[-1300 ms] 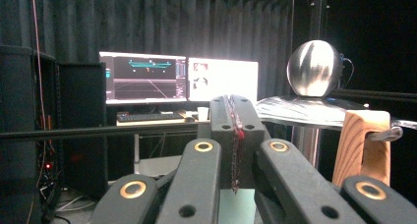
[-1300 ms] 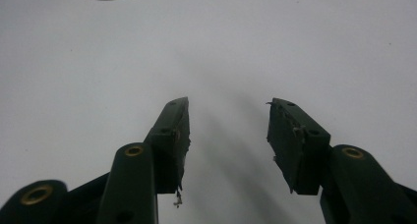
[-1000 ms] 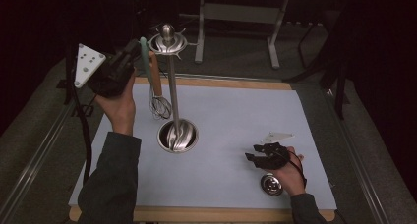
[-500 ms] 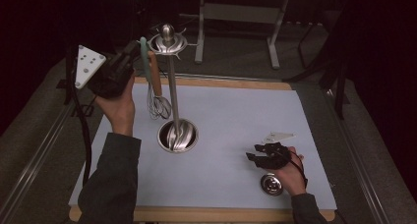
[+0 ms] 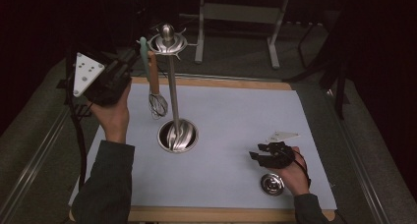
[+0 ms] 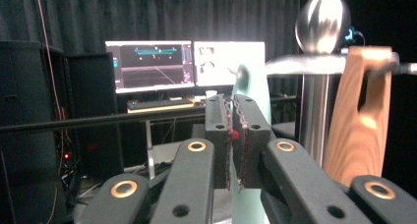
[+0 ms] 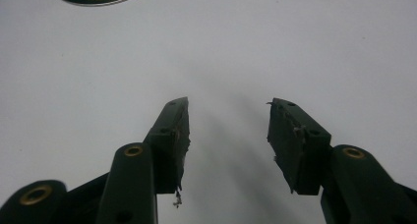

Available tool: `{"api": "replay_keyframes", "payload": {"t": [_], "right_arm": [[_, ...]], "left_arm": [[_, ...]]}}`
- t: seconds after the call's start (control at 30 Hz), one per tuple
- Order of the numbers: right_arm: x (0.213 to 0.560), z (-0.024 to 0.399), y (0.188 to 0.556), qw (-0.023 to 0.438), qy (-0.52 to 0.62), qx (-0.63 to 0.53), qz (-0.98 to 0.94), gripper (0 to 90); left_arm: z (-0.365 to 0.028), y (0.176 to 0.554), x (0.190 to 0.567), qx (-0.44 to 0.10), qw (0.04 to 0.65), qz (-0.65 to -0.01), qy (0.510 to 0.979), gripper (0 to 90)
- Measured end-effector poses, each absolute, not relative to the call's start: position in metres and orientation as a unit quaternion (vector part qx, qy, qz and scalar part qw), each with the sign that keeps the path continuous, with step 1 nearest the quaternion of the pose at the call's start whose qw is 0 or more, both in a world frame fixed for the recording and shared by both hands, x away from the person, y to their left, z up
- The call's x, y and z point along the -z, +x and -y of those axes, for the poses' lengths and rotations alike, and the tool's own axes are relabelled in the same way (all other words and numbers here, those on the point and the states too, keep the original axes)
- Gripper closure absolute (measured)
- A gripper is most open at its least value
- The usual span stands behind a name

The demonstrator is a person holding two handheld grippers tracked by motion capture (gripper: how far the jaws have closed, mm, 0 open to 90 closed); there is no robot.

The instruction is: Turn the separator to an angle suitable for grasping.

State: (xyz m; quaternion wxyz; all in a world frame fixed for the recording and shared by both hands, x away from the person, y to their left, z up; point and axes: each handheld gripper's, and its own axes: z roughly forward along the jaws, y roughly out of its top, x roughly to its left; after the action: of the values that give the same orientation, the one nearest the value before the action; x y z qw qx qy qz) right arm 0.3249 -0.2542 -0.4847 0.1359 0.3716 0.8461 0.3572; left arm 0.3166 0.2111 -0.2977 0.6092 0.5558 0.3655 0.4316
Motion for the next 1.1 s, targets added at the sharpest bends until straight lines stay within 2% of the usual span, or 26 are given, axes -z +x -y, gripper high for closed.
{"api": "replay_keyframes", "payload": {"t": [0.4, 0.57, 0.6, 0.63, 0.67, 0.7, 0.8, 1.1], "right_arm": [[0.484, 0.267, 0.324, 0.153, 0.389, -0.341, -0.842, 50.7], [0.482, 0.273, 0.321, 0.167, 0.386, -0.317, -0.85, 63.6], [0.482, 0.273, 0.321, 0.167, 0.386, -0.317, -0.85, 63.6], [0.482, 0.274, 0.321, 0.172, 0.387, -0.314, -0.85, 67.5], [0.48, 0.279, 0.319, 0.178, 0.39, -0.308, -0.849, 75.5], [0.48, 0.279, 0.319, 0.178, 0.39, -0.308, -0.849, 75.5], [0.479, 0.286, 0.317, 0.184, 0.397, -0.301, -0.847, 83.8], [0.475, 0.307, 0.31, 0.189, 0.426, -0.295, -0.834, 89.4]], "left_arm": [[-0.227, 0.315, 0.338, -0.407, 0.595, -0.398, 0.568, 83.4], [-0.23, 0.312, 0.354, -0.403, 0.584, -0.408, 0.575, 82.7], [-0.23, 0.312, 0.354, -0.403, 0.584, -0.408, 0.575, 82.7], [-0.231, 0.311, 0.362, -0.4, 0.583, -0.414, 0.573, 82.7], [-0.233, 0.31, 0.371, -0.396, 0.579, -0.422, 0.575, 82.5], [-0.233, 0.31, 0.371, -0.396, 0.579, -0.422, 0.575, 82.4], [-0.235, 0.311, 0.392, -0.387, 0.565, -0.442, 0.58, 82.7], [-0.238, 0.306, 0.439, -0.361, 0.546, -0.475, 0.588, 83.2]]}}
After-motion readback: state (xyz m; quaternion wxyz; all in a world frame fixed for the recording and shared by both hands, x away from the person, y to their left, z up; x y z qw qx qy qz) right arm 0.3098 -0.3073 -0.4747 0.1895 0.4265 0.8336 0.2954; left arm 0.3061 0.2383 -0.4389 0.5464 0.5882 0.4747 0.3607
